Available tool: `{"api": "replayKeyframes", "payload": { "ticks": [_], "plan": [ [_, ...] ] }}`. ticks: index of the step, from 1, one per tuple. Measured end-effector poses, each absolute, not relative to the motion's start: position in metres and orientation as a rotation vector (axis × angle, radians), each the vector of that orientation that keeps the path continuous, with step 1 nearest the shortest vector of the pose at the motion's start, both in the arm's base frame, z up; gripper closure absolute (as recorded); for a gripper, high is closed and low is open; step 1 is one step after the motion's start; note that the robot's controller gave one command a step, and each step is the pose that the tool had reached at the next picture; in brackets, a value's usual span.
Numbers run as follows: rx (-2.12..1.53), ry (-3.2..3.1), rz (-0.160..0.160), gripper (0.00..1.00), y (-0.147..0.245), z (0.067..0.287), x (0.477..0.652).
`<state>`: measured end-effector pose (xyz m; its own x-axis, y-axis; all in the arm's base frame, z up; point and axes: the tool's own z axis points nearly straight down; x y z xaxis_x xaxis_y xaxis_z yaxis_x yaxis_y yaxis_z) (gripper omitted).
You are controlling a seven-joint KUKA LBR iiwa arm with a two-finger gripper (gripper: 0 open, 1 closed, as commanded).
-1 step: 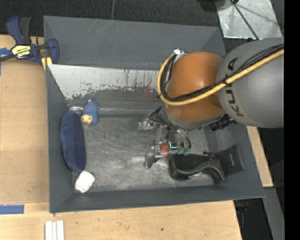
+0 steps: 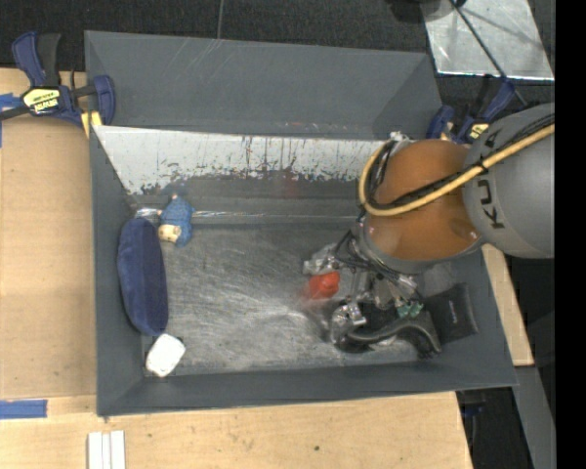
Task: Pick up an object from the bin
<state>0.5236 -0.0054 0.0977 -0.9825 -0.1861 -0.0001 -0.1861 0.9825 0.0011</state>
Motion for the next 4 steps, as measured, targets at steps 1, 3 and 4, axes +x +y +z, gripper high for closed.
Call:
{"api": "replayKeyframes", "payload": {
  "ticks": [1, 3, 4],
  "plan": [
    [0.533, -3.093, -0.024, 0.0, -0.013, 0.087, 0.524],
    [0.3, -3.128, -0.036, 0.0, -0.024, 0.093, 0.527],
    [0.301, -3.136, -0.03, 1.0, -0.026, 0.094, 0.529]
  ]
}}
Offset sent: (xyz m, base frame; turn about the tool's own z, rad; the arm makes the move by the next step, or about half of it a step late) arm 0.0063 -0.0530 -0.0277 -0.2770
